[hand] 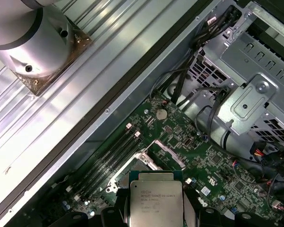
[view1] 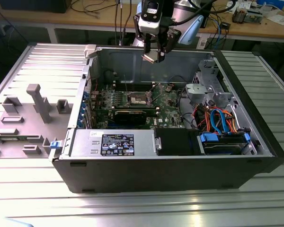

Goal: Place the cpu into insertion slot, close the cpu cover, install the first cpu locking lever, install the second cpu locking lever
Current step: 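Place the cpu into insertion slot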

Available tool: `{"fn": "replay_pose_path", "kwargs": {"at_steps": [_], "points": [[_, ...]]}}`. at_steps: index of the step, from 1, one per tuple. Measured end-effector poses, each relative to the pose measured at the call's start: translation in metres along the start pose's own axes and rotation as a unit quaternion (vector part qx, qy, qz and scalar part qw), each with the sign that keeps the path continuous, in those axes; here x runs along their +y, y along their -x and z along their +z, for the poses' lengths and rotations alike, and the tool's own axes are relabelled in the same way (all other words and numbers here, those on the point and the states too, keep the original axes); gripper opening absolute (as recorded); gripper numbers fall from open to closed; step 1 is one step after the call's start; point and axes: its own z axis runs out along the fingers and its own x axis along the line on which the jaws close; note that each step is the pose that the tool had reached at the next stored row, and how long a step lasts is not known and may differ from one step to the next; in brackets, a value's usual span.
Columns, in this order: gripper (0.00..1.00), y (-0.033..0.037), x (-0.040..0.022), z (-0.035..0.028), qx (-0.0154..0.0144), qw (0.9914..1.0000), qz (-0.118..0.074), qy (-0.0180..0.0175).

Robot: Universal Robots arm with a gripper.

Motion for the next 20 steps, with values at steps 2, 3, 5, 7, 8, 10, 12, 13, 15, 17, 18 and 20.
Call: {"fn": "replay_pose_path", "kwargs": {"at_steps": [2,3,5,7,8,10,12,13,15,17,18,20], "points": [[0.55,0.0000,0.0000,0.0001,-0.0008,0.99995,0.010,0.0002],[0.55,0.0000,0.0000,0.0001,-0.0011,0.99992,0.013,0.0002],[0.55,0.0000,0.0000,0.0001,-0.0015,0.99985,0.017,0.0003],[0.55,0.0000,0.0000,0.0002,-0.0019,0.99977,0.021,0.0004],[0.55,0.0000,0.0000,0.0002,-0.0021,0.99972,0.024,0.0004],[0.55,0.0000,0.0000,0.0002,-0.0026,0.99956,0.030,0.0005],[0.55,0.0000,0.0000,0.0002,-0.0029,0.99947,0.032,0.0006],[0.55,0.0000,0.0000,0.0002,-0.0029,0.99947,0.032,0.0006],[0.55,0.0000,0.0000,0.0002,-0.0029,0.99947,0.032,0.0006],[0.55,0.0000,0.0000,0.0002,-0.0029,0.99947,0.033,0.0006],[0.55,0.0000,0.0000,0.0002,-0.0029,0.99947,0.033,0.0006],[0.55,0.0000,0.0000,0.0002,-0.0030,0.99944,0.033,0.0006]]}}
